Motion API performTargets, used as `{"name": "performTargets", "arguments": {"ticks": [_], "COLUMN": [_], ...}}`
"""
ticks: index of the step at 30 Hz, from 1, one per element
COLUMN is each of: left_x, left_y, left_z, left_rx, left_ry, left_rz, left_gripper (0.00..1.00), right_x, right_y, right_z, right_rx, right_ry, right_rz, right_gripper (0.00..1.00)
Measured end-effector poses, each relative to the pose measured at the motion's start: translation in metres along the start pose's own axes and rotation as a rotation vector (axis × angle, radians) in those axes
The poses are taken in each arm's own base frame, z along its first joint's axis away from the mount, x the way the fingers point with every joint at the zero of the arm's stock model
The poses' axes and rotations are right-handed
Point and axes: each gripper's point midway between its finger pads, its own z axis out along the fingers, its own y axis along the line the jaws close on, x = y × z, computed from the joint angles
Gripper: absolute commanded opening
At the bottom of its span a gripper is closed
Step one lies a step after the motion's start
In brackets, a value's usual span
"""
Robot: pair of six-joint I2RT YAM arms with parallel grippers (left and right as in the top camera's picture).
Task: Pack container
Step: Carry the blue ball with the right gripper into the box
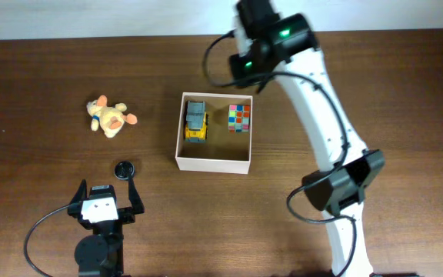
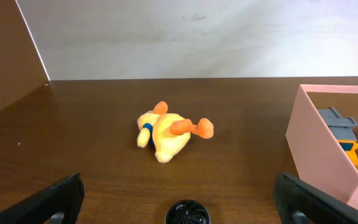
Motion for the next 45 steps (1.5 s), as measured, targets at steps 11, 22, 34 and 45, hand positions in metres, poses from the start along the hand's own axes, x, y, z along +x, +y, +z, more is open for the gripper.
{"name": "performTargets", "arguments": {"ticks": [11,22,34,45], "left_x": [0.0,0.0,0.0,0.0], "left_y": [0.0,0.0,0.0,0.0], "left_z": [0.0,0.0,0.0,0.0], "left_rx": [0.0,0.0,0.0,0.0], "left_ry": [0.0,0.0,0.0,0.0], "left_rz": [0.0,0.0,0.0,0.0], "left_gripper": [0.99,0.99,0.99,0.99], "right_x": [0.038,0.037,0.045,0.044], "right_y": [0.037,0.037,0.036,0.036], "right_z": [0.054,0.097,0.111,0.111], "right_rx": [0.006,0.006,0.008,0.008], "right_ry": [0.138,0.115,0.131,0.128], "right_rz": [-0.085,-0.087,-0.084,-0.087], "right_gripper": [0.42,0.42,0.51,0.56]}}
